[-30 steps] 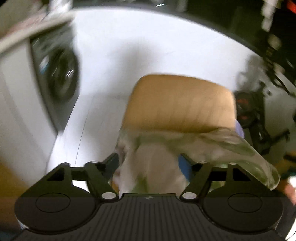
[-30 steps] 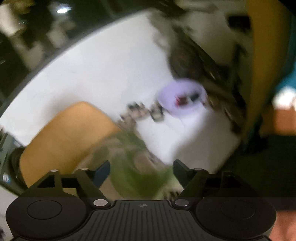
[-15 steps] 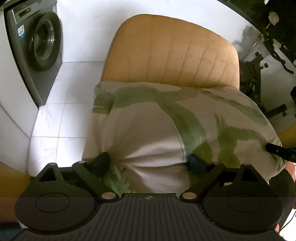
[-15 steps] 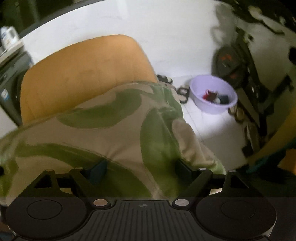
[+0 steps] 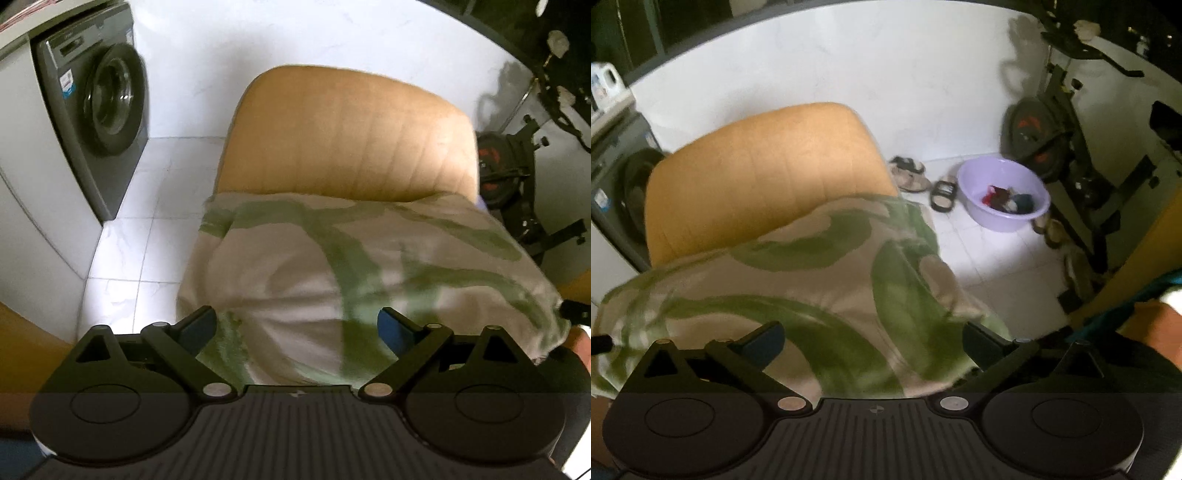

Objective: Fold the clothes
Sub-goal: 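Lower the shirt onto the clothes stack on the chair, then open both grippers and release the shirt on the stack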

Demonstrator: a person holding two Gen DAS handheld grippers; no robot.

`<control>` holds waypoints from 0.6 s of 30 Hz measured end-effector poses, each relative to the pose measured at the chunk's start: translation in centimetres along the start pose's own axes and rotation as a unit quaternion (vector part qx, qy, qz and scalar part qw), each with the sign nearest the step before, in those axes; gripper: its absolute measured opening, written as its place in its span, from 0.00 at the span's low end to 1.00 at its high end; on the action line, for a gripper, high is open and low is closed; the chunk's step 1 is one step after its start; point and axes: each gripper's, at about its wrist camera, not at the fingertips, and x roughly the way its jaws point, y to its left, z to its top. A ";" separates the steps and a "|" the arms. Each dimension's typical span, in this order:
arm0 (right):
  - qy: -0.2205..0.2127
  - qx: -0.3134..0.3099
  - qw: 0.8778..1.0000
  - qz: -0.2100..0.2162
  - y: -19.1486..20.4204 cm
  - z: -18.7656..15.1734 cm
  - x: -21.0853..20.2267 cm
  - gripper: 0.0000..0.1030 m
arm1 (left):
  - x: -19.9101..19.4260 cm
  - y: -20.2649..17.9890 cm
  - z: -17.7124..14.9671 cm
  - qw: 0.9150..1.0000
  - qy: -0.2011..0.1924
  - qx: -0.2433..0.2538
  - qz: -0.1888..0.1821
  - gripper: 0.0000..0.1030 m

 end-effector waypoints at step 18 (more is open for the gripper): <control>-0.055 -0.047 0.996 0.047 -3.1 -3.1 -13.6 0.99 | -12.5 -7.9 -8.4 0.997 -0.048 -0.032 0.045 0.98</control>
